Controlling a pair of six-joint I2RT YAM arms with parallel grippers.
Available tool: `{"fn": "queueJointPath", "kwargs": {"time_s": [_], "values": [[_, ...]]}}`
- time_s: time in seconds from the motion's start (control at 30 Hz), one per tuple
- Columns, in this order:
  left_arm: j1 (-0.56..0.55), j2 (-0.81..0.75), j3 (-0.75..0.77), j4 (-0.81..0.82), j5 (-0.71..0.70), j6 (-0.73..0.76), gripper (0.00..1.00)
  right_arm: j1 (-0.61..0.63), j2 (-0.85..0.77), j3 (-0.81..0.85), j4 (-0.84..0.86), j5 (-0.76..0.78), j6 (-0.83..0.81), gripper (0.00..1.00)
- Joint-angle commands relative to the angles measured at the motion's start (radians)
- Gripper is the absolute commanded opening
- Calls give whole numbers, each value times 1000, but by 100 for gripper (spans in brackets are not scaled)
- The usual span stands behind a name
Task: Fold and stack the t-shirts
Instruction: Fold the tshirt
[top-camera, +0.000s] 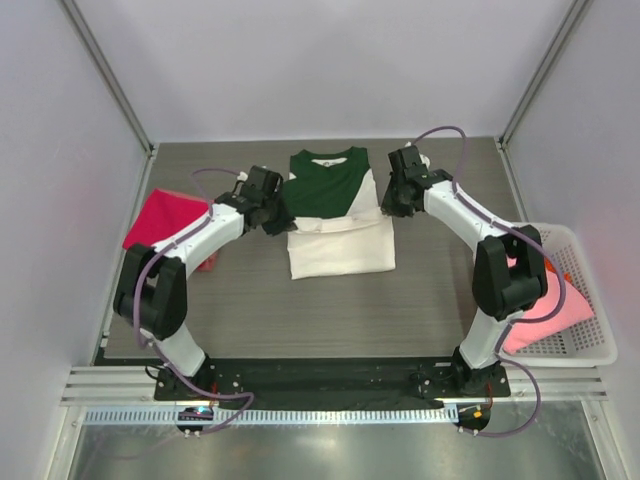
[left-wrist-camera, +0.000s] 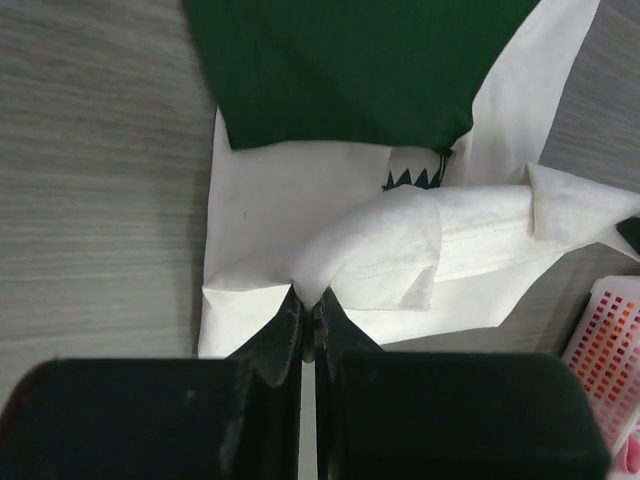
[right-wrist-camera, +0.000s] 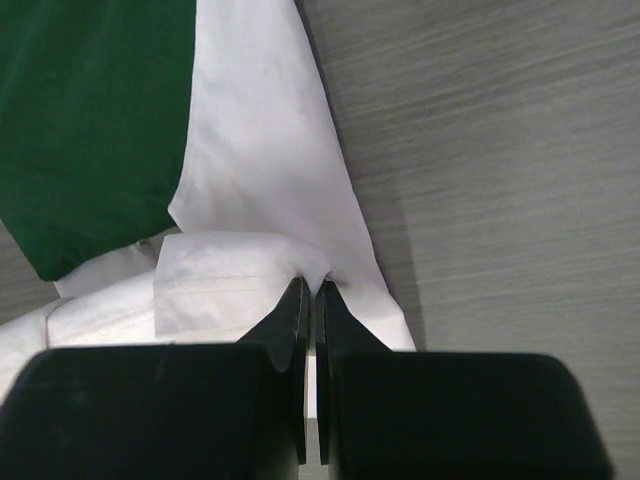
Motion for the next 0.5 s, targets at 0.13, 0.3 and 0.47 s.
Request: {"fn": "queueJointPath", "kwargs": {"time_s": [0.13,0.3,0.47], "values": [[58,164,182,22,119,42,4,-62,131,177,36,-89,-59,12],[77,204,221,-7,130,57,74,-78,112,151,45,-108,-50,89],[66,16,-18,65,120,49,80,-78,-121,-133,143,-143,-57,85]]}}
